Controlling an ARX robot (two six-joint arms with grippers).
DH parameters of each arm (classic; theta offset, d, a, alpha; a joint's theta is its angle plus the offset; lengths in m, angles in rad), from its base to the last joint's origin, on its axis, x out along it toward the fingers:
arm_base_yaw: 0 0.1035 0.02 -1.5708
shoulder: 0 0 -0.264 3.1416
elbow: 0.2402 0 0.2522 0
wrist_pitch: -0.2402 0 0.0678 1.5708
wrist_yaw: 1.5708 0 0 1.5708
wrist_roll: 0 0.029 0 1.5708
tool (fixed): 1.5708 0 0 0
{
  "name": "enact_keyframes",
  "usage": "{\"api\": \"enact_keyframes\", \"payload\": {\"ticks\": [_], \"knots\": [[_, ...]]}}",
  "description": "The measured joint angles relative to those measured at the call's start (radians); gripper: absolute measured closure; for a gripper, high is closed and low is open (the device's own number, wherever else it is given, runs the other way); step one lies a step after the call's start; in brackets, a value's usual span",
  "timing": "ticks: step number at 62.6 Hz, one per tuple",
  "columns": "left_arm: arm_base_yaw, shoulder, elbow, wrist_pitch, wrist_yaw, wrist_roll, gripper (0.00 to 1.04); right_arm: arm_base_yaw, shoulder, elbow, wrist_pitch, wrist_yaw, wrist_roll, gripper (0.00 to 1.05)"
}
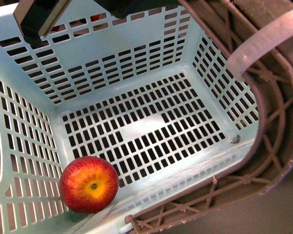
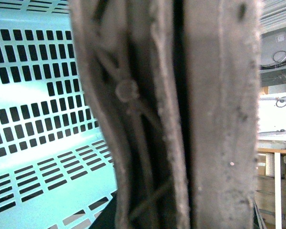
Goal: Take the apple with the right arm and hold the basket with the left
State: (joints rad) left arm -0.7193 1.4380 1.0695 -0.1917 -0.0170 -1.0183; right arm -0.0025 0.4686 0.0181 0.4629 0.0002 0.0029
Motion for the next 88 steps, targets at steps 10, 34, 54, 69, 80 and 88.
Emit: {"api": "enact_keyframes", "payload": {"ticks": [10, 34, 54, 69, 80, 88], "knots": [[0.000, 0.000, 0.000, 0.000, 0.002, 0.000, 0.90, 0.000, -0.072, 0.000, -0.069, 0.000, 0.000, 1.03], [0.000, 0.000, 0.000, 0.000, 0.002, 0.000, 0.90, 0.000, -0.209, 0.000, -0.204, 0.000, 0.000, 1.03], [0.000, 0.000, 0.000, 0.000, 0.002, 0.000, 0.90, 0.000, -0.317, 0.000, -0.312, 0.001, 0.000, 1.03], [0.000, 0.000, 0.000, 0.000, -0.001, 0.001, 0.90, 0.001, -0.460, 0.000, -0.460, 0.000, 0.000, 1.03], [0.000, 0.000, 0.000, 0.000, 0.002, -0.002, 0.90, 0.001, -0.462, 0.000, -0.461, 0.000, 0.000, 0.99], [0.000, 0.000, 0.000, 0.000, 0.002, -0.001, 0.90, 0.001, -0.462, 0.000, -0.462, 0.000, 0.000, 0.78]]}}
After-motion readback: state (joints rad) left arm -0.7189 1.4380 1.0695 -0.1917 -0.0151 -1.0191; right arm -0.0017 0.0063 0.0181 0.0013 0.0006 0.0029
